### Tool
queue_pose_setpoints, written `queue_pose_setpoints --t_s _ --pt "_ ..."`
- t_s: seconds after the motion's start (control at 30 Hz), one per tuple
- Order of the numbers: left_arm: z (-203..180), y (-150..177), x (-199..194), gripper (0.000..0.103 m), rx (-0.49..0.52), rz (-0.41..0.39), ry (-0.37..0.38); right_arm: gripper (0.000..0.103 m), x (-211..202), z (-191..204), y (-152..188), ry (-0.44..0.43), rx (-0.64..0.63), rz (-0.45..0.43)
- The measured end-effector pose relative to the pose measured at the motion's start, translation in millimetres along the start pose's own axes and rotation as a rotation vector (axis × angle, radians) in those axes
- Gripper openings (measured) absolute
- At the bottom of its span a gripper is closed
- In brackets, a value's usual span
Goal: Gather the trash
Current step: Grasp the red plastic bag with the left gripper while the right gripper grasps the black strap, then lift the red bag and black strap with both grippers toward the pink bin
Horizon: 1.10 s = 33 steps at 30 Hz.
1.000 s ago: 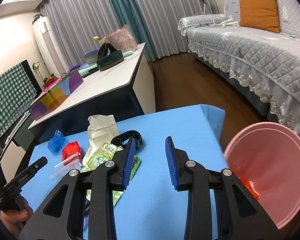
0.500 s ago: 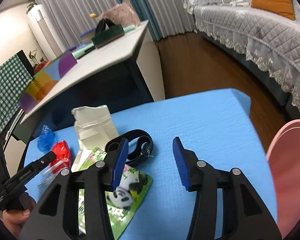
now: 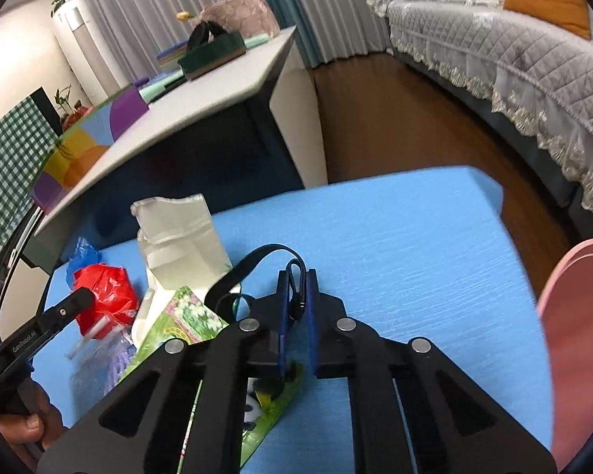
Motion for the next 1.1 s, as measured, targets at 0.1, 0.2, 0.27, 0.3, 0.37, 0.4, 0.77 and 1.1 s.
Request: queue_pose_setpoints --t_s 0.1,0.2,0.27,0.3,0.37,0.4,0.77,1.1 --pt "-5 -3 -14 0.031 0.014 -0.026 0.0 0.007 -20 1 -4 0.01 -0.016 -0.042" --pt "-10 -6 -31 0.031 0.034 -0.06 -0.008 0.007 -43 5 -10 0.015 -0.042 -0.089" --pt "-13 -8 -45 0.031 0.049 -0.088 -0.016 0.007 -61 9 -12 0.019 -0.065 -0.123" --pt "-15 -8 -52 0.031 0.053 -0.1 -0.017 0.007 -70 11 -13 0.02 -0.074 -0.137" --pt "-18 -8 -66 0.031 0.058 -0.121 -0.015 0.007 -87 15 -15 0.025 -0.089 -0.165" --pt "-21 -7 -74 0.031 0.065 -0.131 -0.013 0.007 -96 16 -16 0.024 -0.092 -0.176" --pt "-55 8 -135 0.032 0.149 -0.191 0.004 0.007 -171 23 -3 0.041 -0.143 -0.214" --pt "-85 25 -169 0.032 0.208 -0.241 0.012 0.007 -220 12 15 0.107 -0.22 -0.237"
Point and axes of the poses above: each gripper's, at about its wrist camera, not at the fingertips, and x roughly the way its jaws point, z to its left, y to its underside, the point moved 3 cm from there along x, roughly the way its jaws point, and after that the axes turned 9 degrees about x, right-handed, at the moved point
